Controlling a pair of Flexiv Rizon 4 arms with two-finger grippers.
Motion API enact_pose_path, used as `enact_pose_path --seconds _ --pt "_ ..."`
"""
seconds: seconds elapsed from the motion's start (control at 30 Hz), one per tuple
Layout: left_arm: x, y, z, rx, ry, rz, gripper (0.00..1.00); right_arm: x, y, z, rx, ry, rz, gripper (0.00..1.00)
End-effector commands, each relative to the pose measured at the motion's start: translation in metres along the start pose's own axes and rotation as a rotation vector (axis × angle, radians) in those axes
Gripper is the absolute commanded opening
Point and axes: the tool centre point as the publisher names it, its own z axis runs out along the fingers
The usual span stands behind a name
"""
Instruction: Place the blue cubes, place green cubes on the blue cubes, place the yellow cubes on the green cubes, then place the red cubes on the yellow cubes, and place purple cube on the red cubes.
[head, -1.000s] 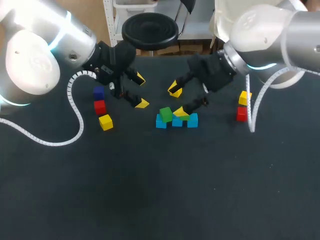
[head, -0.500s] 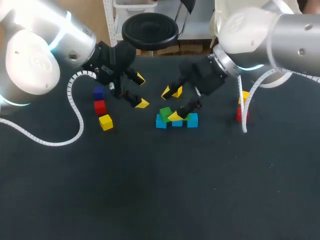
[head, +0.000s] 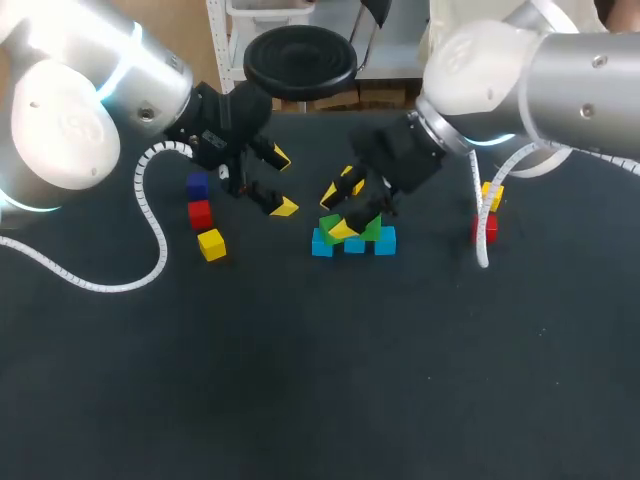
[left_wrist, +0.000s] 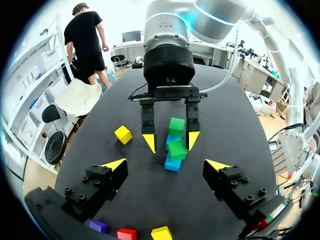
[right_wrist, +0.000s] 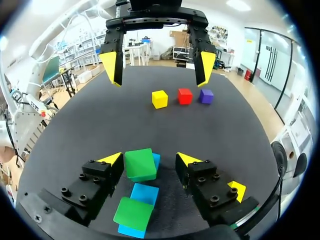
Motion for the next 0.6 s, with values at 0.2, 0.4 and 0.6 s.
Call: enact_pose_path --seconds 0.2,0.4,0.6 --pt "0.0017 -0.0005 -0.0003 -0.001 -0.006 0.004 1.0 -0.0032 0.0004 0.0019 -0.008 0.013 0.002 0.4" --pt "0.0017 -0.0005 -0.0003 -0.001 -0.006 0.004 1.0 -0.0034 0.0035 0.0034 -0.01 0.018 0.008 0.18" --pt "0.0017 -0.0005 -0.0003 -0.001 -0.006 0.004 1.0 -0.0085 0.0068 -0.003 0.021 0.038 0.014 0.0"
